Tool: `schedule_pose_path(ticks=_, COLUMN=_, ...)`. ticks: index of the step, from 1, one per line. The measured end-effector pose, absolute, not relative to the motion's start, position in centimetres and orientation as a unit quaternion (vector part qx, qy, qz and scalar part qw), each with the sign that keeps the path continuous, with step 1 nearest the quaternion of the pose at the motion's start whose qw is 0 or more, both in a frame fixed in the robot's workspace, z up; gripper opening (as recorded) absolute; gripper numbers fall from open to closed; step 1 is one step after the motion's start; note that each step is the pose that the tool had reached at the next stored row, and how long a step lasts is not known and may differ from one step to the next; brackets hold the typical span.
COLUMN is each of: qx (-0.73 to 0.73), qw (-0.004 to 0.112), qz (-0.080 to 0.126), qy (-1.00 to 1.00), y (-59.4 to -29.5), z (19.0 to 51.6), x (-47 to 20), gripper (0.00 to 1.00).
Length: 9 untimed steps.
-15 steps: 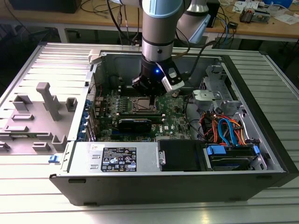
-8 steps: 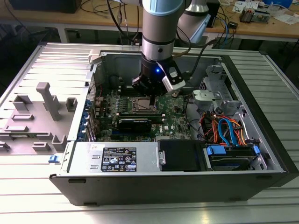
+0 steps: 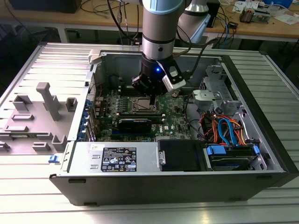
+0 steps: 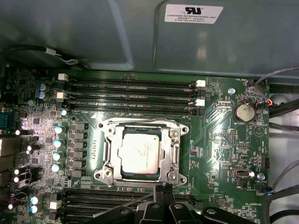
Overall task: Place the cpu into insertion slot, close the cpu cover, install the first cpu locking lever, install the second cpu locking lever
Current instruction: 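Install the second cpu locking lever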
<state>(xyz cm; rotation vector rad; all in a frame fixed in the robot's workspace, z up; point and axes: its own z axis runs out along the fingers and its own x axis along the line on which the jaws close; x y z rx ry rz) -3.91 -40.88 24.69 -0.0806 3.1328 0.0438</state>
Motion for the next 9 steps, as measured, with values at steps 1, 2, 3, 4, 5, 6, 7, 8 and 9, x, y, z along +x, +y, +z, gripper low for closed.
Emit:
schedule_pose_path(ticks=1, qx=-0.026, qw=0.004, qz=0.014, qy=1.0, y=-40.88, z=24.69, x=-3.92, gripper=0.11)
schedule_pose_path(ticks=2, qx=-0.026, qw=0.004, qz=0.014, qy=1.0, y=-40.88, z=24.69, x=-3.92, gripper=0.11)
schedule_pose_path(ticks=3, qx=-0.026, qw=0.004, qz=0.014, qy=1.0, y=-40.88, z=24.69, x=-3.93, gripper=0.11)
schedule_pose_path(ticks=4, qx=-0.026, qw=0.004, qz=0.014, qy=1.0, y=-40.88, z=24.69, x=-4.02, gripper=0.11)
schedule_pose_path(ticks=5, qx=-0.026, qw=0.004, qz=0.014, qy=1.0, y=-40.88, z=24.69, x=-4.02, gripper=0.11)
schedule_pose_path(ticks=6, qx=-0.026, qw=0.004, qz=0.014, qy=1.0, y=-40.88, z=24.69, x=-4.02, gripper=0.11)
schedule_pose_path(ticks=7, qx=-0.026, qw=0.004, qz=0.014, qy=1.0, y=-40.88, z=24.69, x=-4.02, gripper=0.11)
schedule_pose_path(ticks=8, qx=-0.026, qw=0.004, qz=0.014, qy=1.0, y=-40.88, z=24.69, x=-4.03, gripper=0.11)
schedule_pose_path(ticks=9, qx=-0.026, qw=0.004, qz=0.014, qy=1.0, y=-40.92, z=24.69, x=-4.04, gripper=0.11)
